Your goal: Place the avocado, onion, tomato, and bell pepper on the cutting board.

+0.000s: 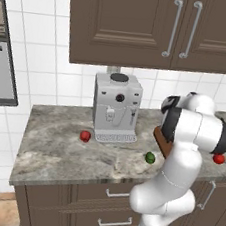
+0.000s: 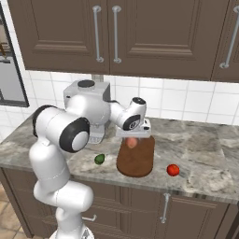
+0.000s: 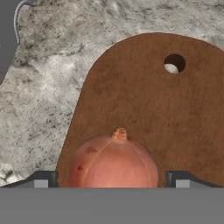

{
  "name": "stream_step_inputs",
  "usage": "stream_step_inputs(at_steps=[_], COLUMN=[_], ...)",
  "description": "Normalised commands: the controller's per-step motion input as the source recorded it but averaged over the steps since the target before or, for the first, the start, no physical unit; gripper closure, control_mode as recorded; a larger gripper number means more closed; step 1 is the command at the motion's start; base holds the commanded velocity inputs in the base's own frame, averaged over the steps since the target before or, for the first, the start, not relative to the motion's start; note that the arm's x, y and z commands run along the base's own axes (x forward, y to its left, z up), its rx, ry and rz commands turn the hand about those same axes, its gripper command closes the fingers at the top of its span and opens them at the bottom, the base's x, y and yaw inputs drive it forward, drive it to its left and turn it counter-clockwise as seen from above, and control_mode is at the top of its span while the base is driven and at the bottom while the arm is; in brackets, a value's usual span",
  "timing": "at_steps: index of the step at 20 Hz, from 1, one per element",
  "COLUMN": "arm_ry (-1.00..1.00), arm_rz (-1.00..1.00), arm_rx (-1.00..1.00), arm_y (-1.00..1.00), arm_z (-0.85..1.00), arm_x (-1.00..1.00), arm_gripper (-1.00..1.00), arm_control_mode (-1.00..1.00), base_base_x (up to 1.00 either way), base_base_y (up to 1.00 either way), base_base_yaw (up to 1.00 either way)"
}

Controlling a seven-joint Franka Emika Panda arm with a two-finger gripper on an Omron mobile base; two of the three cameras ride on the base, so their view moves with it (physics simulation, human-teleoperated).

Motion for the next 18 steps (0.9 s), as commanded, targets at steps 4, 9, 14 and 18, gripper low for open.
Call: stream_step_inputs(at_steps=[4,9,14,18], arm_ry=[-0.12,-0.05,0.00,0.00], arm_rz=[0.00,0.00,0.00,-0.05], arm_rx=[0.00,0.00,0.00,0.00], arm_y=[0.09,0.24,0.39,0.18], arm_z=[0.30,0.17,0.00,0.01], arm_x=[0.00,0.00,-0.21,-0.40], arm_gripper=[-1.00,-1.00,-1.00,-1.00], arm_control_mode=[-1.00,-1.00,-1.00,-1.00], base_base_x=[0.00,0.00,0.00,0.00], base_base_y=[0.00,0.00,0.00,0.00], base_base_yaw=[0.00,0.00,0.00,0.00])
